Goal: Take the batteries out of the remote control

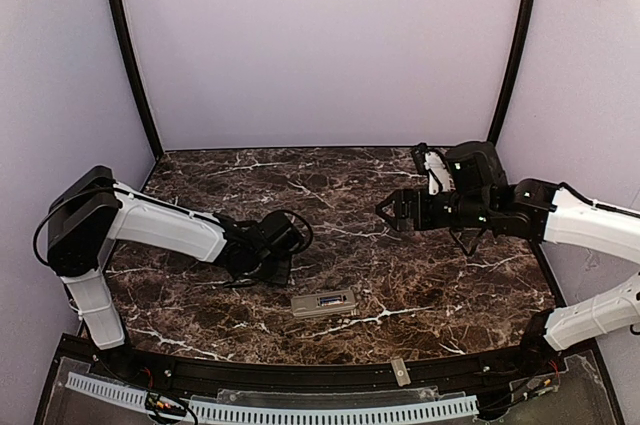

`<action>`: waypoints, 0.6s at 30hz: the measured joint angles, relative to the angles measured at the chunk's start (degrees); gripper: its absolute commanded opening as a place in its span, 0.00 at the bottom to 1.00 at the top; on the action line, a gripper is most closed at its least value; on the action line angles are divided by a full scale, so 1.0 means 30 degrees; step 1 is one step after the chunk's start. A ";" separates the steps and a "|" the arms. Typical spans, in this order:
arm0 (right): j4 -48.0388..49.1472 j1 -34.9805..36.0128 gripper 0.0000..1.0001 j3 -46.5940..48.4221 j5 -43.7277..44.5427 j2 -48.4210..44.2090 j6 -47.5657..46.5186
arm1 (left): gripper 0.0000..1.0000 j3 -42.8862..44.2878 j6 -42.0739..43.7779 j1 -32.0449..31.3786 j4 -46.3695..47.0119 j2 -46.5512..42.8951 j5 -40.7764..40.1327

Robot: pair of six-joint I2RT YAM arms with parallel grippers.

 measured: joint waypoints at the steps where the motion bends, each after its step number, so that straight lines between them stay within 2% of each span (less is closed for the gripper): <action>1: 0.0000 0.0000 0.97 0.0044 -0.0007 0.0015 0.0000 | 0.02 -0.0058 0.0073 0.0029 0.0095 -0.0029 0.0051; 11: -0.0248 0.0000 0.98 0.0270 -0.0270 0.0022 0.0189 | 0.00 -0.0925 0.1581 0.0160 0.1202 -0.0656 0.0729; 18: -0.0801 -0.0087 0.98 0.0743 -0.1450 0.0022 0.0634 | 0.00 -0.2047 0.4146 0.0124 0.1443 -0.2331 0.1435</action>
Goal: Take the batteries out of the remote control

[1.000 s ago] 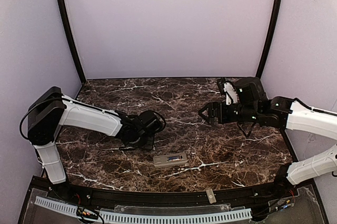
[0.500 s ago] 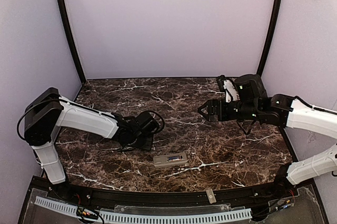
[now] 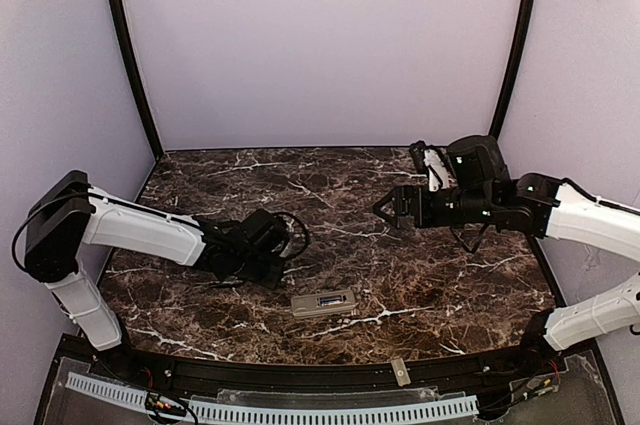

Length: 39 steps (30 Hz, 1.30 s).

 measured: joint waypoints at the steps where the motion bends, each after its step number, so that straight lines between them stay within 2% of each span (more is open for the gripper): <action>1: -0.0087 -0.0029 0.98 0.0058 -0.0291 0.0000 0.0095 | 0.00 -0.0058 0.0510 -0.0058 0.0102 -0.0379 0.0080; 15: -0.2535 -0.0998 0.98 0.1749 -0.7089 0.0452 0.0233 | 0.00 -0.0262 0.6280 -0.1239 0.2812 -0.4299 0.2812; 21: -0.3271 -0.1188 0.98 0.2375 -0.9668 0.0896 0.0138 | 0.00 -0.0335 0.8087 -0.1362 0.3643 -0.5217 0.5289; 31: -0.3898 -0.1202 0.93 0.2703 -1.2866 0.1770 -0.0736 | 0.00 -0.0073 0.8743 -0.1362 0.3767 -0.5486 1.0214; 39: -0.3942 -0.1202 0.91 0.2703 -1.4112 0.2353 -0.0452 | 0.00 0.0204 0.8910 -0.1464 0.3810 -0.5515 1.1577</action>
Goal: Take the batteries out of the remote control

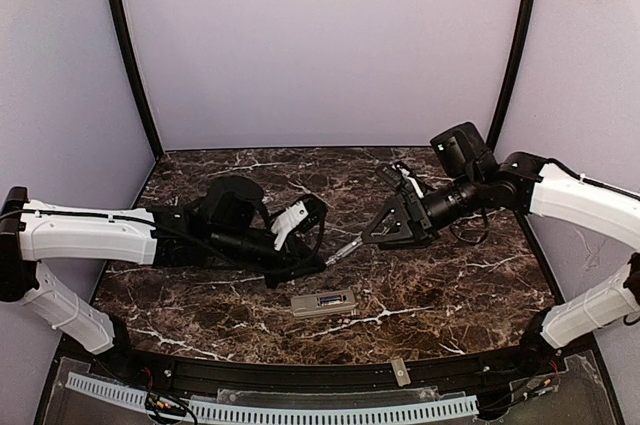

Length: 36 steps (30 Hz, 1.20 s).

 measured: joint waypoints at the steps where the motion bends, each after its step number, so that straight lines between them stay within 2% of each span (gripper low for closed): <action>1: 0.0029 0.0000 0.90 0.0000 -0.0124 0.0153 0.0255 | 0.00 0.0000 0.0080 -0.0073 0.0015 0.0000 0.0007; 19: -0.0168 0.0437 0.77 0.1027 -0.0568 0.1457 0.2863 | 0.00 0.0838 0.0692 -0.0546 0.0576 0.0226 0.0379; 36: -0.0335 0.1515 0.58 0.1326 0.0590 0.2142 0.3519 | 0.00 0.1428 0.0699 -0.0780 0.0707 0.0809 0.0583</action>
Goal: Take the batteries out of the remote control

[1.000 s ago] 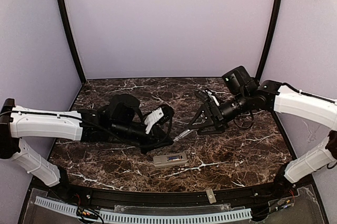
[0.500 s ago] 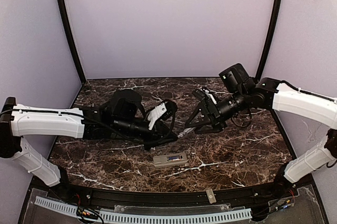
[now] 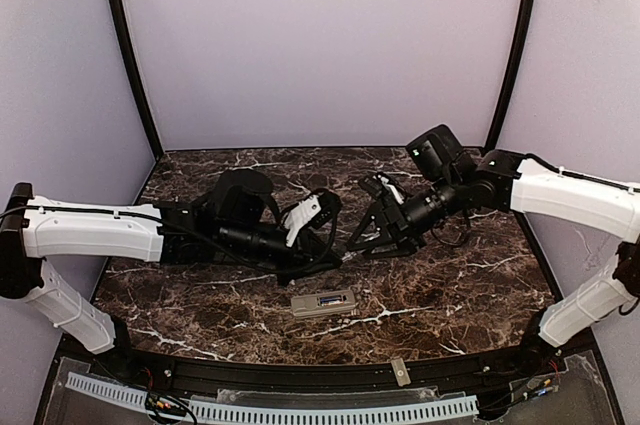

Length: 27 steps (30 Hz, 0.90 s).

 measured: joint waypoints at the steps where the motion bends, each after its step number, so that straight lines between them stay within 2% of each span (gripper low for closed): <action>1: -0.0015 0.0051 0.58 0.0036 0.0066 0.0080 0.0036 | 0.00 0.0000 0.0000 -0.0007 0.0007 0.0000 0.0000; 12: -0.0022 0.0321 0.44 0.0291 0.0408 0.0364 0.0051 | 0.00 0.0007 0.0000 -0.0087 0.0000 0.0248 -0.0007; 27: 0.0109 0.0444 0.35 0.0291 0.0415 0.0641 0.0015 | 0.00 0.0007 0.0000 -0.0087 0.0007 0.0277 -0.0044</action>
